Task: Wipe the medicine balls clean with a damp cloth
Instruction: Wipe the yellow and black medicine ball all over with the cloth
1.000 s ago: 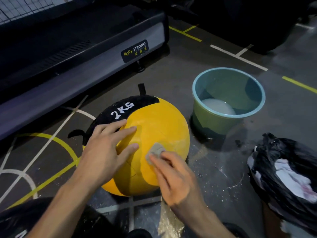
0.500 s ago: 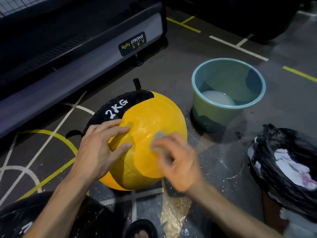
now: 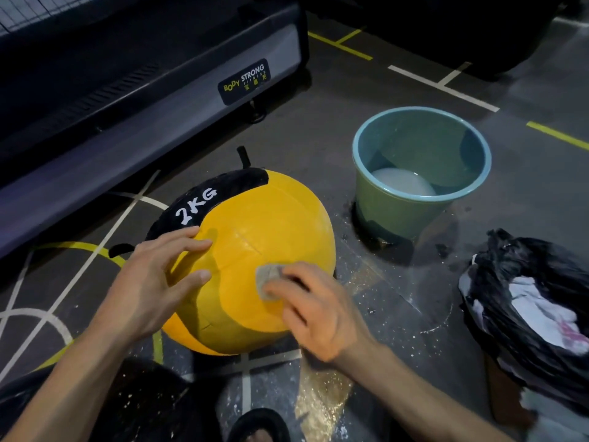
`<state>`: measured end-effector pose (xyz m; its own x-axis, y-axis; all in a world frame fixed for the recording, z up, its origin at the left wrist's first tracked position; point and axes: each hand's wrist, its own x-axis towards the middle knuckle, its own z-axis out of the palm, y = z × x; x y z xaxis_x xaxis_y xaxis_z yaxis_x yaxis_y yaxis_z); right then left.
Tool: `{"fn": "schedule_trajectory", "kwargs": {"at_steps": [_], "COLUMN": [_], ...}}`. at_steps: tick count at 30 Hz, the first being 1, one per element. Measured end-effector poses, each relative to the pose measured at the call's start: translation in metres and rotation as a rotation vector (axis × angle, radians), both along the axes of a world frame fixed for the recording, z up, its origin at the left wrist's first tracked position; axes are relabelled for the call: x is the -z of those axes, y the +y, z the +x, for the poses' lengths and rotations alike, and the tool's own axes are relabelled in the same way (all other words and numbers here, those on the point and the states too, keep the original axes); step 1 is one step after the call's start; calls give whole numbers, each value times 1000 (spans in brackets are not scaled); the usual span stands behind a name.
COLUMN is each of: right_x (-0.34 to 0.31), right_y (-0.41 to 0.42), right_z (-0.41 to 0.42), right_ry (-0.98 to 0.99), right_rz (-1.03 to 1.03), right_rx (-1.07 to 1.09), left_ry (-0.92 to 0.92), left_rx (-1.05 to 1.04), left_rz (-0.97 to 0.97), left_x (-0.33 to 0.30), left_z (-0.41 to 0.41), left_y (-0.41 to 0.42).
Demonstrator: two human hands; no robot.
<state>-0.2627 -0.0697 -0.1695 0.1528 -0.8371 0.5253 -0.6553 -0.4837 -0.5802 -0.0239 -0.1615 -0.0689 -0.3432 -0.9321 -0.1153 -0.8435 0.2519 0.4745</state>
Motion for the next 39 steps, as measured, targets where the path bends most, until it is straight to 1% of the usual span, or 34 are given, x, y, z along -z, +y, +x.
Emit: {"fn": "schedule_trajectory", "kwargs": {"at_steps": [3, 4, 6, 9, 11, 13, 14, 15, 17, 18, 19, 20, 22, 23, 25, 27, 28, 29, 30, 31, 32, 33, 34, 35, 38, 39], "right_x": [-4, -4, -5, -1, -4, -12, -13, -14, -14, -16, -19, -23, -28, -28, -24, -22, -21, -19, -13, -9, -7, -5, -6, -11, -28, -27], "right_y": [-21, -25, -25, -14, -6, -4, -5, -9, -16, -18, -18, -17, -11, -9, -4, -8, -17, -27, -39, -53, -63, -67, -65, -57, -27, -28], "right_z": [-18, -19, -14, -2, -2, -13, -24, -37, -65, -73, -74, -66, -36, -20, 13, 19, 10, -2, -17, -33, -46, -50, -44, -30, 9, 8], "right_ry": [-226, -278, -299, -373, -400, -404, -425, -455, -523, -542, -542, -514, -420, -347, -142, 7, 28, 7, -35, -102, -198, -276, -311, -302, -208, -176], "right_rz": [102, 131, 152, 204, 227, 232, 228, 217, 203, 204, 202, 194, 164, 130, 27, -23, -22, 4, 45, 92, 152, 200, 231, 225, 124, 98], "right_rx": [276, 328, 328, 263, 236, 241, 288, 374, 592, 664, 674, 639, 459, 342, 128, 19, 12, 51, 163, 315, 421, 468, 449, 380, 79, 25], "left_ry": [-16, -44, -107, -88, -104, -206, -227, -211, -179, -176, -171, -159, -127, -115, -89, -64, -53, -41, -29, -19, -11, -1, 9, 19, 65, 86], "left_rx": [-35, -54, -74, -72, -19, 51, 75, 79, 69, 67, 67, 70, 77, 82, 101, 122, 122, 119, 118, 121, 122, 125, 129, 133, 141, 145], "left_rz": [37, 57, 52, -109, -157, -155, -142, -113, -61, -51, -42, -30, -1, 8, 16, 14, 21, 33, 41, 42, 44, 49, 61, 71, 109, 118], "left_x": [-5, -8, -11, -17, -20, -16, -11, -7, -4, -4, -5, -7, -10, -10, -8, -5, -4, -3, -2, -1, 0, 1, 1, 2, 2, 2], "left_z": [14, 21, 29, 15, -8, -28, -32, -33, -29, -27, -25, -24, -22, -22, -19, -13, -9, -5, -2, 1, 3, 5, 7, 9, 18, 19], "left_y": [-3, -4, -6, -5, -4, -3, -4, -6, -10, -12, -14, -16, -19, -21, -25, -27, -27, -27, -27, -27, -28, -29, -31, -34, -40, -41]}}
